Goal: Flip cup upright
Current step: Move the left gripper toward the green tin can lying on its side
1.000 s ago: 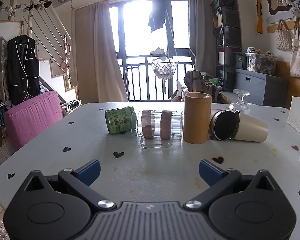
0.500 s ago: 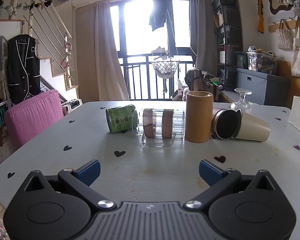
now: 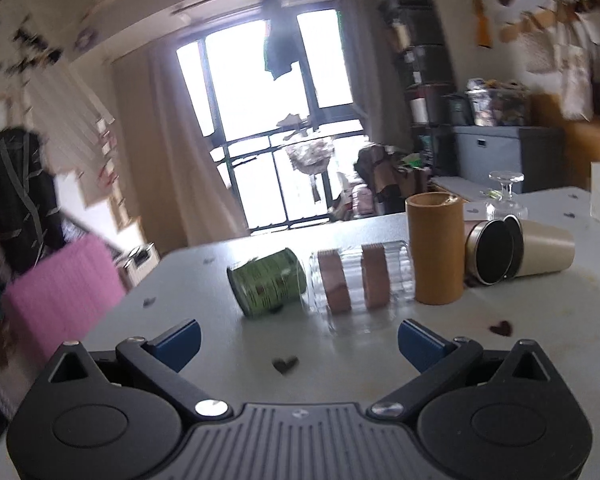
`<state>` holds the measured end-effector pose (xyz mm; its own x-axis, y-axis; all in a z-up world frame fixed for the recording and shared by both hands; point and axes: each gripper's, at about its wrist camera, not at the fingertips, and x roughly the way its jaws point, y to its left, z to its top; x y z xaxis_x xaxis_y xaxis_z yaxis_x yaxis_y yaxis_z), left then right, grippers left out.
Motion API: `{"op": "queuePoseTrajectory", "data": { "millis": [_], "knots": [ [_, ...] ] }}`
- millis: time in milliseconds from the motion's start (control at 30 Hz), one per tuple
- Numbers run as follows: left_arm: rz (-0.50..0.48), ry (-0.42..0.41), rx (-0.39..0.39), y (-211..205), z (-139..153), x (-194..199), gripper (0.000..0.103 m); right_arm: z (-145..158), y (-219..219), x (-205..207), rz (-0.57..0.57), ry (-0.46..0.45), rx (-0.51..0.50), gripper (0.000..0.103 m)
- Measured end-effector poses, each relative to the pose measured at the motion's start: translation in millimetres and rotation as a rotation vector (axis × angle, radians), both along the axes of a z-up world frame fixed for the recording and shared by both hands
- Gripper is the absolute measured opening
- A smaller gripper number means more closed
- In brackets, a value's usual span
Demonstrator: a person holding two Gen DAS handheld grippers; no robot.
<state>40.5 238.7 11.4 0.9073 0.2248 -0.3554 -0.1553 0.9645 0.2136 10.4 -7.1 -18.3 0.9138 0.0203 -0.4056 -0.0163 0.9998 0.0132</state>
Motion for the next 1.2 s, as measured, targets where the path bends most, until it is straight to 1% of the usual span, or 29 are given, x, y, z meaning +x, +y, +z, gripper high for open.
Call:
{"op": "queuePoseTrajectory", "data": {
  "millis": [100,167,233,333,367,467,567,600,733,767,833,900,1033,1133,1200],
  "knots": [
    [-0.075,0.028,0.022,19.1,-0.3,17.0,0.103,-4.3,0.6,5.3,0.011,0.011,0.018,0.103],
    [-0.101,0.076,0.072,30.1,0.2,33.8,0.103,-6.1,4.1,9.1,0.007,0.015,0.010,0.103],
    [-0.159,0.098,0.122,38.5,0.7,46.3,0.103,-8.0,6.7,12.7,0.003,0.019,0.000,0.103],
    [-0.230,0.149,0.164,52.6,3.9,68.9,0.103,-10.9,7.9,18.7,-0.006,0.025,-0.002,0.103],
    [-0.241,0.166,0.183,58.4,3.0,77.5,0.103,-11.7,7.9,20.8,-0.013,0.027,-0.002,0.103],
    [-0.272,0.226,0.272,62.9,4.2,108.0,0.103,-13.5,6.2,26.7,-0.033,0.033,-0.003,0.103],
    [-0.288,0.320,0.374,64.4,0.9,144.7,0.103,-14.8,4.8,31.1,-0.050,0.035,-0.004,0.103],
    [-0.286,0.356,0.394,67.1,-4.9,155.6,0.103,-15.2,4.3,32.0,-0.055,0.037,-0.005,0.103],
    [-0.330,0.487,0.493,65.1,-23.2,185.1,0.103,-17.9,1.3,37.5,-0.079,0.045,-0.016,0.103],
    [-0.337,0.525,0.530,65.7,-28.2,193.1,0.103,-18.7,0.5,38.8,-0.084,0.047,-0.018,0.103],
    [-0.336,0.574,0.595,64.2,-36.8,203.7,0.103,-20.7,-1.5,41.5,-0.094,0.053,-0.022,0.103],
    [-0.339,0.598,0.648,63.9,-39.0,213.8,0.103,-23.0,-3.7,44.4,-0.103,0.061,-0.022,0.103],
    [-0.316,0.601,0.688,64.3,-41.9,231.7,0.103,-28.2,-7.8,49.2,-0.111,0.076,-0.019,0.103],
    [-0.317,0.614,0.731,63.4,-48.1,237.4,0.103,-31.2,-8.4,49.8,-0.112,0.084,-0.024,0.103],
    [-0.318,0.626,0.718,66.1,-47.8,240.7,0.103,-32.1,-9.7,50.2,-0.116,0.084,-0.023,0.103]
  ]
}}
